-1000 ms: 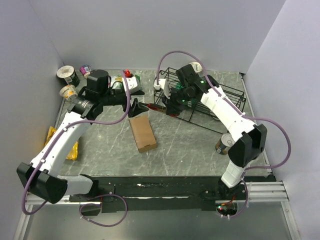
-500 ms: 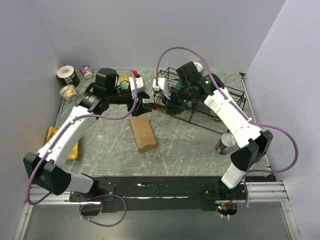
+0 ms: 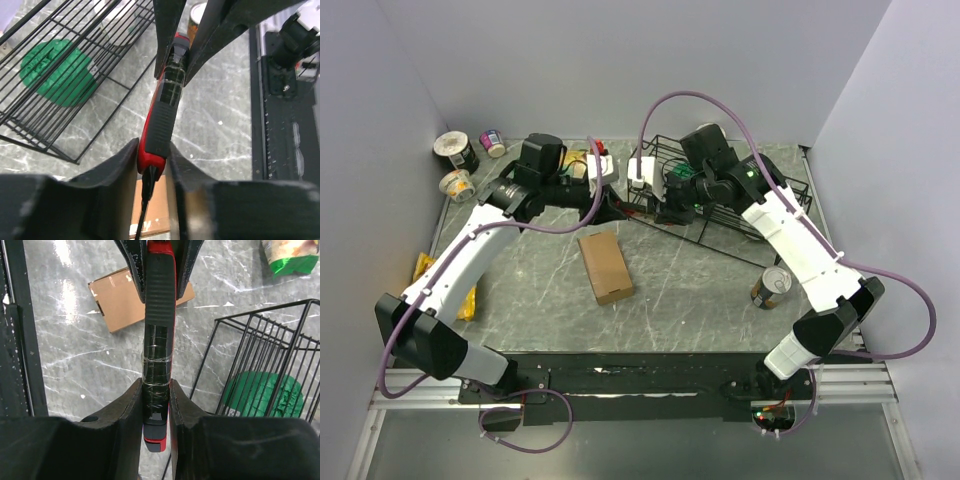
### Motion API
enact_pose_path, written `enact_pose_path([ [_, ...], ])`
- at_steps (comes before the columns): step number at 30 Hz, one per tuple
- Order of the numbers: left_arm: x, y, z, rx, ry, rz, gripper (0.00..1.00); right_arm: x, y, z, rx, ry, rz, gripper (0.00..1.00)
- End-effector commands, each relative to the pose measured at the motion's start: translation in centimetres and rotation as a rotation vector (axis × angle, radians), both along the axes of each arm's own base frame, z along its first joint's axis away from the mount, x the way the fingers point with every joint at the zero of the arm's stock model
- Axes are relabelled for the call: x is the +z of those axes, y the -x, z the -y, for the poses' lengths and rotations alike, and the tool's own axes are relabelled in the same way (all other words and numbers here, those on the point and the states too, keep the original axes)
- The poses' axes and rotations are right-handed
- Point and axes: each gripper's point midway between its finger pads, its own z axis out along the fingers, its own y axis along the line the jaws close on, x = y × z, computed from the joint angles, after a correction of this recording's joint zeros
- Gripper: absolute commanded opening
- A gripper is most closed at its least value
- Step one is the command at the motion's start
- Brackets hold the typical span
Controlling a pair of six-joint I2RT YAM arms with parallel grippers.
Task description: Unpack the express box
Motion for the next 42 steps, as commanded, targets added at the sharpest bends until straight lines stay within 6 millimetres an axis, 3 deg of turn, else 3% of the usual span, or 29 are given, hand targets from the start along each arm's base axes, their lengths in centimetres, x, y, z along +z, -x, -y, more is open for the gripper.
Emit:
enact_pose_path([
  [1,3.3,0.6,0.9,-0.074,0.083,0.063,0.36,2.3,0.4,-0.6,0.025,-0.05,0.046,0.0],
  [7,3.3,1.1,0.9,-0.082,0.086,0.069,0.4,2.4,-0.1,-0.8,0.015,-0.038,0.036,0.0],
  [8,3.3,1.1,0.8,-0.08,0.085,0.072,0.33,2.4,-0.2,-0.9,0.015,-0.038,0.036,0.0],
  [13,3.2,1.2,1.1,-0.094,0.094,0.054,0.21,3.0,0.1,-1.2,0.024,-0.062,0.032,0.0],
  [15,3.2,1.4,1.3,-0.095,0.11,0.021,0.04,2.8,0.2,-1.2,0.019,-0.065,0.02,0.0],
  [17,4.0,1.3,1.6,-0.103,0.147,0.024,0.01,3.5,-0.1,-1.4,-0.015,-0.1,0.022,0.0],
  [18,4.3,1.4,1.7,-0.092,0.164,-0.012,0.01,4.3,-0.6,-1.1,-0.045,-0.136,0.024,0.05],
  [19,4.7,1.3,1.8,-0.091,0.181,-0.023,0.01,5.3,-0.9,-0.8,-0.102,-0.19,-0.007,0.31],
  [21,6.5,1.3,1.7,-0.083,0.254,-0.076,0.01,8.7,-1.6,-0.1,-0.148,-0.33,-0.009,0.48],
  [22,7.1,1.3,1.5,-0.067,0.29,-0.132,0.01,10.6,-2.2,1.4,-0.2,-0.439,-0.083,0.61],
  [24,10.6,1.2,0.9,-0.049,0.459,-0.227,0.01,14.2,-3.4,2.7,-0.24,-0.582,-0.066,0.73],
  [25,11.4,1.2,0.6,-0.048,0.498,-0.237,0.01,15.0,-3.4,3.7,-0.253,-0.661,-0.151,0.8],
  [28,13.1,0.7,0.9,-0.039,0.504,-0.231,0.01,18.0,-2.5,5.1,-0.209,-0.81,-0.219,0.83],
  [30,14.0,0.1,1.0,-0.039,0.519,-0.223,0.01,18.3,-2.3,5.2,-0.219,-0.861,-0.296,0.83],
  [36,15.2,-0.3,1.4,-0.065,0.539,-0.218,0.01,14.6,-1.2,5.1,-0.175,-0.817,-0.332,0.83],
  [42,15.5,0.4,1.3,-0.074,0.535,-0.223,0.01,14.8,-0.6,4.3,-0.112,-0.831,-0.36,0.83],
])
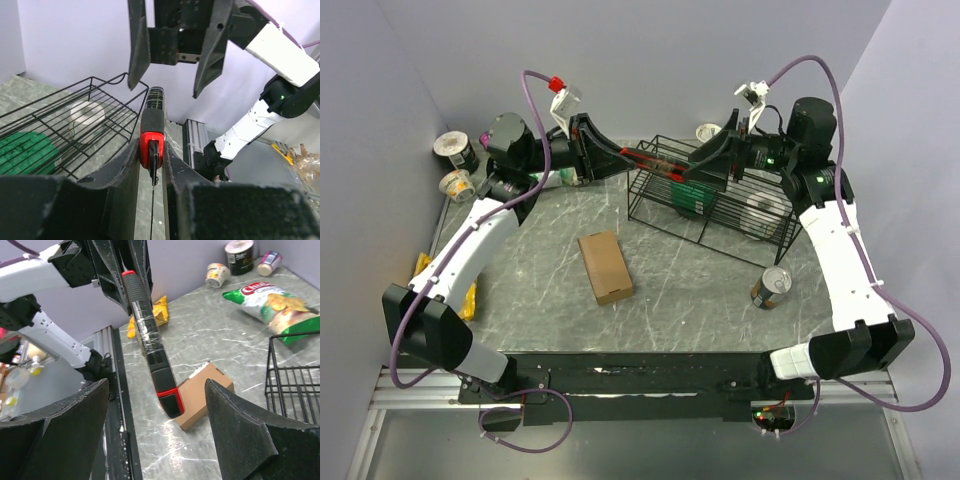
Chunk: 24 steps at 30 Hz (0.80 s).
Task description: Unpack the express box
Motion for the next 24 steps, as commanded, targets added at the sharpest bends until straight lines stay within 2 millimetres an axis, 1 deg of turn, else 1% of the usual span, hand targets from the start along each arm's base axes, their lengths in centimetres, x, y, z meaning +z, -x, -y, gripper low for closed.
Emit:
enact_pose_path([
  [1,2.8,1.7,-0.2,-0.04,0.038,0.076,0.01,1.5,1.0,-1.0,0.084,-0.035,0.052,0.83],
  [2,2.9,1.9,-0.2,-0.041,0.039,0.08,0.01,1.4,0.9,-1.1,0.085,-0.033,0.049,0.82],
  [3,3.0,1.9,-0.2,-0.039,0.04,0.081,0.01,1.6,1.2,-1.5,0.105,-0.035,0.057,0.8],
  [4,3.0,2.0,-0.2,-0.042,0.039,0.081,0.01,1.3,0.9,-1.7,0.113,-0.036,0.042,0.79],
  [6,3.1,1.9,-0.2,-0.037,0.04,0.084,0.01,1.7,1.2,-2.3,0.146,-0.04,0.046,0.74],
  [8,3.2,1.9,-0.2,-0.034,0.041,0.086,0.01,1.6,1.1,-2.8,0.166,-0.039,0.043,0.7],
  [12,3.4,1.7,-0.1,-0.026,0.045,0.085,0.01,1.4,1.1,-3.5,0.193,-0.037,0.042,0.55],
  [14,3.5,1.7,-0.1,-0.028,0.046,0.088,0.01,1.0,1.1,-3.6,0.201,-0.028,0.039,0.52],
  [17,3.5,1.6,-0.1,-0.029,0.047,0.09,0.01,0.2,1.2,-3.7,0.203,-0.012,0.042,0.39],
  [18,3.5,1.6,-0.1,-0.029,0.048,0.091,0.01,-0.1,1.1,-3.8,0.202,-0.006,0.04,0.27],
  [20,3.3,1.5,-0.1,-0.031,0.043,0.092,0.01,-0.7,0.9,-3.6,0.195,0.013,0.054,0.11],
  [21,3.1,1.5,0.0,-0.033,0.037,0.094,0.01,-0.5,0.7,-3.6,0.188,0.022,0.077,0.0],
  [22,2.2,1.4,0.0,-0.029,0.015,0.061,0.09,-0.4,0.5,-3.4,0.173,0.036,0.101,0.0],
  [23,1.8,1.4,-0.2,-0.024,-0.008,0.129,0.22,-1.2,0.5,-3.1,0.166,0.082,0.141,0.0],
  [24,1.1,1.2,-0.5,-0.015,-0.04,0.158,0.36,-0.2,0.0,-2.7,0.125,0.119,0.217,0.0],
])
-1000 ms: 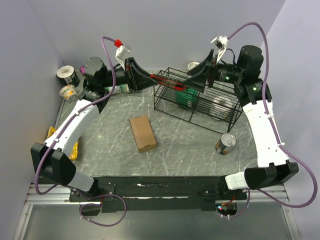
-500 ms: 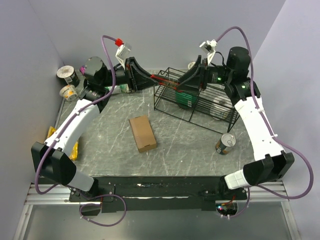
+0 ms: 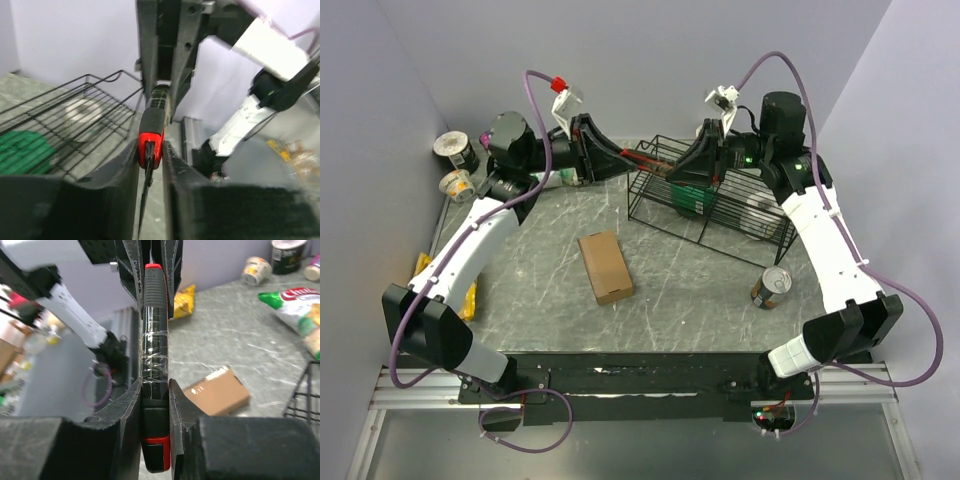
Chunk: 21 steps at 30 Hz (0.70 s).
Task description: Unpack the express box
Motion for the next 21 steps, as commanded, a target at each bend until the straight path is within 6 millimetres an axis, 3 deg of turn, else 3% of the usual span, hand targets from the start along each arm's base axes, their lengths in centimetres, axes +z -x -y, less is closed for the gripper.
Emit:
enact_pose_path([
  [1,0.5,0.3,-1.2,0.037,-0.074,0.188,0.52,1.2,-0.6,1.1,-0.084,0.116,0.235,0.0],
  [2,-1.7,-0.4,-2.0,0.103,-0.172,0.239,0.57,1.3,-0.1,1.7,-0.071,0.167,0.321,0.0],
  [4,-3.5,-0.4,-3.1,0.143,-0.266,0.334,0.67,-0.1,-0.7,2.2,-0.091,0.275,0.361,0.0],
  [5,-4.0,0.2,-4.0,0.166,-0.322,0.437,0.67,0.3,-0.9,2.6,-0.085,0.32,0.466,0.0],
  [6,-4.0,0.2,-4.5,0.191,-0.34,0.474,0.67,-1.4,0.1,2.5,-0.046,0.377,0.419,0.0],
  [7,-4.6,0.2,-4.8,0.212,-0.356,0.482,0.68,-2.2,-0.5,3.0,-0.074,0.458,0.451,0.0],
  [10,-3.4,0.8,-5.8,0.28,-0.354,0.529,0.68,-3.7,-0.1,2.7,-0.06,0.578,0.542,0.0],
  [15,-3.0,2.1,-5.2,0.222,-0.353,0.565,0.66,-5.5,0.7,1.4,-0.024,0.668,0.562,0.0],
  [21,-4.9,3.3,-3.9,0.092,-0.397,0.528,0.61,-4.8,0.9,0.1,-0.033,0.668,0.586,0.0],
])
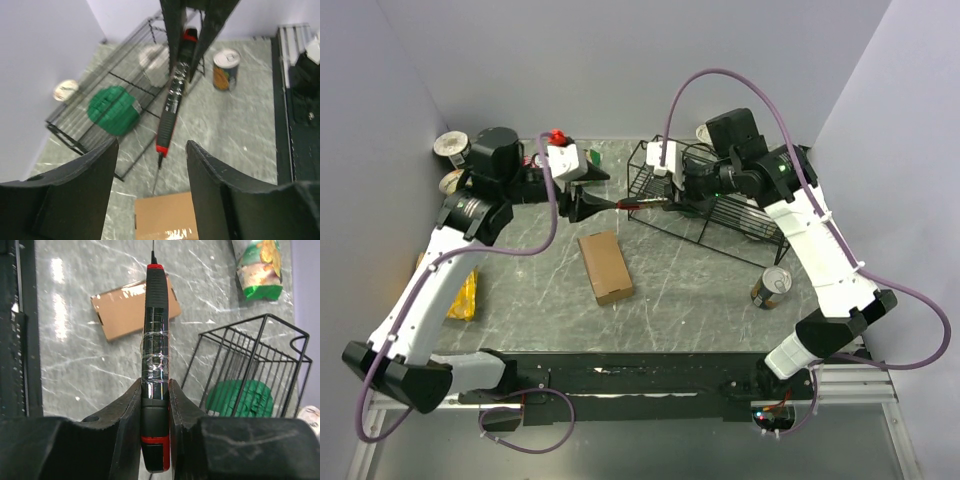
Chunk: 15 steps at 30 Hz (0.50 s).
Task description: Unpack the express box
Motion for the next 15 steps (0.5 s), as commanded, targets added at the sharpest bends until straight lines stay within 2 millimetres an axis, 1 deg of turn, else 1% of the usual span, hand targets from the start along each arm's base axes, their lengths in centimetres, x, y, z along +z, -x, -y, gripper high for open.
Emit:
enact_pose_path([
  [1,-1.8,1.1,1.0,-0.112,-0.089,-0.041,0.6,1.4,-0.5,0.0,-0.018,0.024,0.088,0.0],
  [4,-2.9,0.7,1.4,-0.124,-0.123,-0.071,0.58,1.4,0.0,-0.4,-0.003,0.032,0.093,0.0],
  [6,-2.8,0.3,1.6,-0.119,-0.11,-0.042,0.58,1.4,0.3,-0.7,0.003,0.026,0.088,0.0],
  [7,-3.2,0.5,1.6,-0.116,-0.107,-0.05,0.58,1.5,0.4,-0.7,0.005,0.025,0.087,0.0],
  [9,-3.4,0.2,1.9,-0.115,-0.106,-0.038,0.58,1.5,0.6,-1.0,0.011,0.024,0.089,0.0],
  [15,-4.1,0.4,2.8,-0.156,-0.102,-0.06,0.52,1.8,0.3,-1.2,-0.001,0.014,0.091,0.0],
])
